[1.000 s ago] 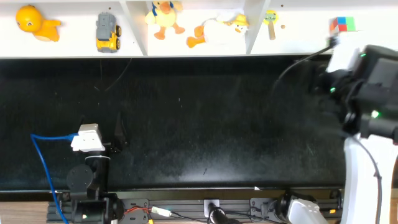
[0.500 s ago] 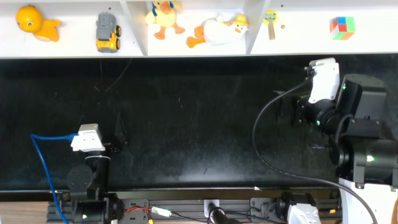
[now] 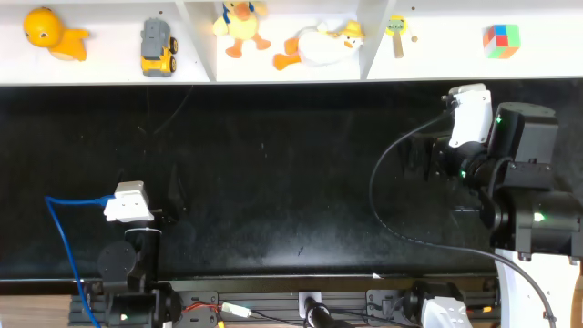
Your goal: Store Toys
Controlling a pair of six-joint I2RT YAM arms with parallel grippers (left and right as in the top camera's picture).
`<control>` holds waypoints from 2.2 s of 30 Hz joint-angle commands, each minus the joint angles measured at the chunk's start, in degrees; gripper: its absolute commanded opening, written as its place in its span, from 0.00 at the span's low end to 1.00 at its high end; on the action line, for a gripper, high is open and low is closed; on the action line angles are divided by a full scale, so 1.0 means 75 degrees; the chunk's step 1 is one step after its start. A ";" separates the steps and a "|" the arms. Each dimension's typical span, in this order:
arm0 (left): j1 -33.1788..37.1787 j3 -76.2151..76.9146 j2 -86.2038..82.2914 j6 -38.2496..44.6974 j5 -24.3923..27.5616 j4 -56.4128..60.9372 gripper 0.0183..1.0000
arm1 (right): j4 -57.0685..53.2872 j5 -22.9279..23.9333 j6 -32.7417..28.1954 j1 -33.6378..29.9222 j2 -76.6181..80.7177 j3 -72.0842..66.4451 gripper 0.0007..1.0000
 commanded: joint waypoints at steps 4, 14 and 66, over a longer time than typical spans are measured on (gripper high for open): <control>-0.0061 -0.0050 -0.0079 -0.0140 -0.0038 0.0032 1.00 | 0.0009 0.0003 0.0055 0.0044 -0.0746 -0.0020 1.00; -0.0061 -0.0050 -0.0079 -0.0140 -0.0038 0.0032 1.00 | 0.0309 0.0140 -0.0207 0.0044 -0.2655 -0.0866 1.00; -0.0061 -0.0050 -0.0079 -0.0137 -0.0038 0.0032 1.00 | 0.7909 0.1728 0.2702 0.0778 -0.7822 -0.9273 0.99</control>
